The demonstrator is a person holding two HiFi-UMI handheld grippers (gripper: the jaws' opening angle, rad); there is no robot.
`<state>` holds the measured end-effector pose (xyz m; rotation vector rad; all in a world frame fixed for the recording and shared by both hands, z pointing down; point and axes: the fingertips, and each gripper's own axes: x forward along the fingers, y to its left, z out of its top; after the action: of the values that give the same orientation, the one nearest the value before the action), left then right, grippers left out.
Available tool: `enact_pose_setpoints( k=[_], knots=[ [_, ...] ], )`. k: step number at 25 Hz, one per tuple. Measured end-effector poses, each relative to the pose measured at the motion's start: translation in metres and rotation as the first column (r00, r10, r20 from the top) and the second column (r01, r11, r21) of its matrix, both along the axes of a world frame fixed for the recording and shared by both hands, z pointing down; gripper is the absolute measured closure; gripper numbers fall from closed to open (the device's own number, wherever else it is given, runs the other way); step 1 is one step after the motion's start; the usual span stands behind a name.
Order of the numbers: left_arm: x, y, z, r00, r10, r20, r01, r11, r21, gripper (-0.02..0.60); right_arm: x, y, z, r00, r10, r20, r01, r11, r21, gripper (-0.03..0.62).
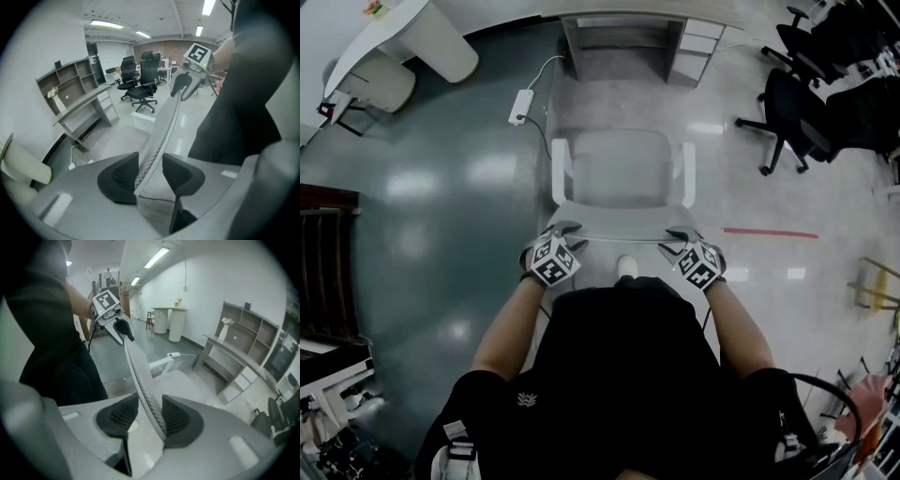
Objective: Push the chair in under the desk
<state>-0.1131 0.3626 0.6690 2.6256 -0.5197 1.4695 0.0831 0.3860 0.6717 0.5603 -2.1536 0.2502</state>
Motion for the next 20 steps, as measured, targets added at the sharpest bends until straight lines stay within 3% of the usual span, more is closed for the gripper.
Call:
enact_pose_setpoints(
  k=[20],
  knots=[
    [-0.001,-0.109,-0.005,1.0,-0.014,0.008,0.014,1.0,0.001,0.411,0.0,-0.104,-0.004,1.0,0.004,0.016,-0.004,1.0,0.006,0.433]
  ],
)
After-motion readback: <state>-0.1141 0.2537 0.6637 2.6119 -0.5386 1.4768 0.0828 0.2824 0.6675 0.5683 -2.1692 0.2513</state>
